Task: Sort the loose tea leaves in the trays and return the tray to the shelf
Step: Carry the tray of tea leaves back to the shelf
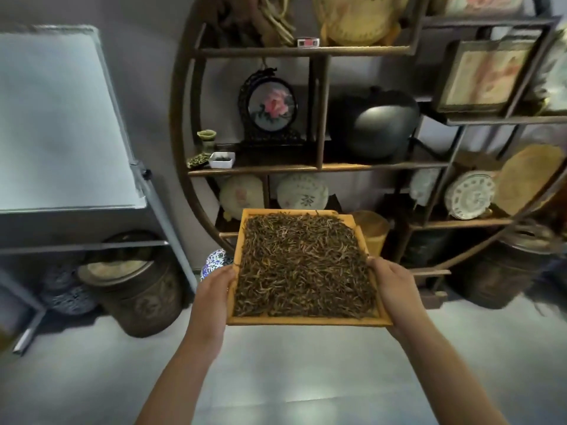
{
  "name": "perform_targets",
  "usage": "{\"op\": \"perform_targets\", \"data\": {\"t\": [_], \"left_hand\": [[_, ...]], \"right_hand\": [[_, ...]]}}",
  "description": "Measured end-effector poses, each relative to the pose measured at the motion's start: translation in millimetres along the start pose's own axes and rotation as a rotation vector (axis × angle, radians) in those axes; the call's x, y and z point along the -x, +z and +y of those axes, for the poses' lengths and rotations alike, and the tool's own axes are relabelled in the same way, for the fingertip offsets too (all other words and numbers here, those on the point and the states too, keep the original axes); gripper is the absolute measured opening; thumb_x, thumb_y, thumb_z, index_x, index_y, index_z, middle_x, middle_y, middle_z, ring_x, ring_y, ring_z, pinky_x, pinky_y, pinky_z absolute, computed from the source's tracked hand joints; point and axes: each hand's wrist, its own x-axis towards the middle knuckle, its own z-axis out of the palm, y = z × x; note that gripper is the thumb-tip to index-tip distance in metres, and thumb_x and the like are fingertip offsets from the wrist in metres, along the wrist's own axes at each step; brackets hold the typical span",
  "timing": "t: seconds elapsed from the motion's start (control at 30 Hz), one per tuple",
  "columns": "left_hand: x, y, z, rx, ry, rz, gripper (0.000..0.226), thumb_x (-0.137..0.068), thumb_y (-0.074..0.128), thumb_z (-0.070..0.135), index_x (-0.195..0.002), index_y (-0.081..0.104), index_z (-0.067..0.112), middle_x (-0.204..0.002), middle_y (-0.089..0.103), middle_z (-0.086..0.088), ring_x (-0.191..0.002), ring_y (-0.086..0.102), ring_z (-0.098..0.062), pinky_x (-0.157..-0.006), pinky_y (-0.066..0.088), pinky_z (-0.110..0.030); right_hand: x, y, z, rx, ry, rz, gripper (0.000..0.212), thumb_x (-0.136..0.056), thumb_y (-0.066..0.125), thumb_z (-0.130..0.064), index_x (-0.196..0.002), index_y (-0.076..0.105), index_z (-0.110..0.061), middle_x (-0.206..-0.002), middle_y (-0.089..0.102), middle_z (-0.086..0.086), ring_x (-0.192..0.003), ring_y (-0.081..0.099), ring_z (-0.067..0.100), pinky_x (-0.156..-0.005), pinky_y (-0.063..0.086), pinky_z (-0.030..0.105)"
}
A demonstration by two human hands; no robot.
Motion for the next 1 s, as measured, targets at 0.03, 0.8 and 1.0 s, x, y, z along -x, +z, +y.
{"op": "perform_targets", "data": {"t": [0.03, 0.8, 1.0], "left_hand": [[-9, -6, -1, 0.004, -0.007, 0.024, 0.032, -0.100, 0.042, 0.021, -0.099, 0.070, 0.005, -0.093, 0.072, -0.014, -0.090, 0.068, -0.030, -0.075, 0.054, -0.038], [-408, 22, 9, 0.063, -0.106, 0.298, 0.024, -0.095, 0.053, 0.026, -0.095, 0.075, 0.016, -0.093, 0.076, -0.013, -0.092, 0.070, -0.035, -0.091, 0.051, -0.052], [-488, 23, -2, 0.025, -0.125, 0.250, 0.023, -0.095, 0.053, 0.019, -0.093, 0.074, 0.013, -0.090, 0.076, -0.010, -0.094, 0.069, -0.033, -0.089, 0.052, -0.047]], "right_hand": [[-12, 12, 0, 0.012, 0.007, -0.026, 0.032, -0.092, 0.051, -0.024, -0.083, 0.062, 0.005, -0.078, 0.064, 0.018, -0.074, 0.062, 0.027, -0.065, 0.052, 0.035], [-403, 194, -53, 0.176, -0.102, -0.166, 0.035, -0.093, 0.048, -0.026, -0.082, 0.066, 0.002, -0.074, 0.070, 0.012, -0.068, 0.061, 0.014, -0.061, 0.045, 0.029], [-456, 226, -41, 0.210, -0.138, -0.073, 0.035, -0.095, 0.048, -0.017, -0.080, 0.060, 0.012, -0.085, 0.059, 0.024, -0.050, 0.049, 0.009, -0.044, 0.038, 0.012]]}}
